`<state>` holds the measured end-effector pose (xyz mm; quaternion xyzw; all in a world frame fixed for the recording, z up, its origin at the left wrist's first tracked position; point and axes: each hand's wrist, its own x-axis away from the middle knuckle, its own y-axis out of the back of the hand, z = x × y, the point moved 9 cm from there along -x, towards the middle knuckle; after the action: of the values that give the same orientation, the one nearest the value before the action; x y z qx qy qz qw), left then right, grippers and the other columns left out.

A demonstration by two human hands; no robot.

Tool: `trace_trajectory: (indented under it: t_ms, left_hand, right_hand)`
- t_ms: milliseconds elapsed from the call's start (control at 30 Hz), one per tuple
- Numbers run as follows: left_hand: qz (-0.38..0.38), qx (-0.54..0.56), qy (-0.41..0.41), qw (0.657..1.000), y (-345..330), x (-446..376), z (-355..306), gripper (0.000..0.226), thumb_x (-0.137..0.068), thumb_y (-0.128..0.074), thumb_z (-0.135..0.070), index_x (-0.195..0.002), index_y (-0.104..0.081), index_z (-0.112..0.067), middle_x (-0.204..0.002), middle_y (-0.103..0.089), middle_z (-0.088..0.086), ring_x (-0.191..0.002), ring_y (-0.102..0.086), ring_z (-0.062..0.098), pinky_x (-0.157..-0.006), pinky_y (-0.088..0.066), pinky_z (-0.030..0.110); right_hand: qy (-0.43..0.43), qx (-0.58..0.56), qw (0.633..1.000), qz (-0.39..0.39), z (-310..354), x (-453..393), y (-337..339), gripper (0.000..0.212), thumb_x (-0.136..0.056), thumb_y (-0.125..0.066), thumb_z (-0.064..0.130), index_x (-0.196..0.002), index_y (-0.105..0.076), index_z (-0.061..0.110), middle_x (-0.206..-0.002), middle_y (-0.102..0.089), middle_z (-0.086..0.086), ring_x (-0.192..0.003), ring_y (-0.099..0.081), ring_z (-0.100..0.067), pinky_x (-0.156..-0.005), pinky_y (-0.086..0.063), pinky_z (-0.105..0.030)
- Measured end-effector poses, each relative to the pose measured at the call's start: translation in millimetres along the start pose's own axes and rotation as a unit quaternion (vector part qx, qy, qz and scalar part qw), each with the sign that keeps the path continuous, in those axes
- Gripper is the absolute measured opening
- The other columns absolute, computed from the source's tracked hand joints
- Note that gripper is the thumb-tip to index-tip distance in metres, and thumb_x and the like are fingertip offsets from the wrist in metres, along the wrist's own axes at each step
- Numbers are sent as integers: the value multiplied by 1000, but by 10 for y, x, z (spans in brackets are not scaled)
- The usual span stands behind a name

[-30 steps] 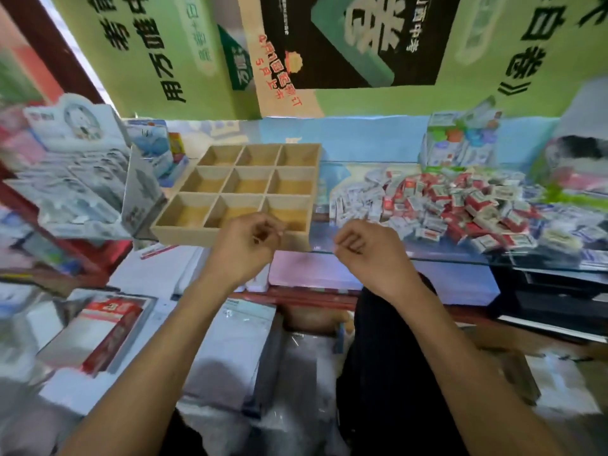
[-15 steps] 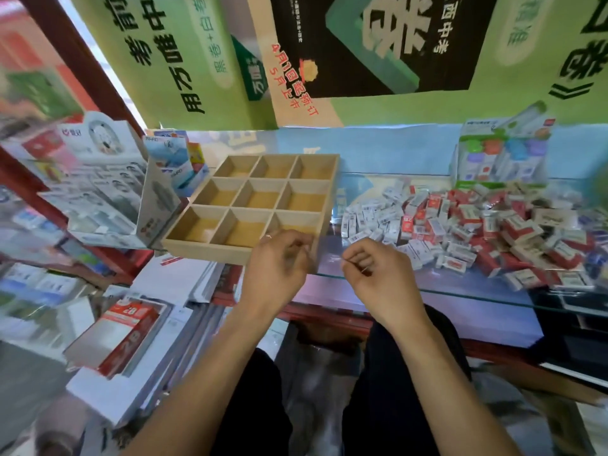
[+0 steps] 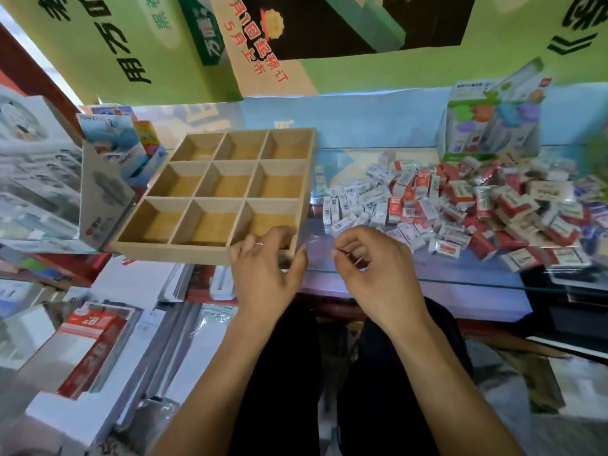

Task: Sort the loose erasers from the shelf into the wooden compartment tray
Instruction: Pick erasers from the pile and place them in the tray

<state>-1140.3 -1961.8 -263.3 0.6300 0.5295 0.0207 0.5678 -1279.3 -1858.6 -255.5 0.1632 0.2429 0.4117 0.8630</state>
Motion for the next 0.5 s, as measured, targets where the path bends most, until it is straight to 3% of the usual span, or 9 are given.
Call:
trace_trajectory:
  t_ms: [200,400,500]
  left_hand:
    - [-19,37,-7,999,-42,31,69,19,-80,-69,-33,-94,-66,-20,-70,-65,-8,-77,-50,22,-78,-25,28]
    - [43,54,-40,997,-34,41,100,26,-77,-67,-35,-100,-63,-23,-66,-63,-6,-76,-56,27,-77,-29,33]
    - [80,87,-35,992,1,-9,141,24,-76,-70,-32,-98,-65,-24,-71,-67,-5,-78,-61,26,-78,-34,33]
  right_hand:
    - [-36,23,999,10,-68,48,36,7,-87,-67,13,-86,-65,20,-81,-64,15,-79,-58,-1,-70,-47,-12]
    - [-29,69,997,4,97,167,85,4,-87,-68,13,-89,-66,16,-79,-65,7,-71,-59,-7,-67,-49,-19]
    - [-34,103,994,6,183,216,185,3,-86,-68,15,-88,-67,17,-80,-67,5,-72,-61,-5,-67,-48,-16]
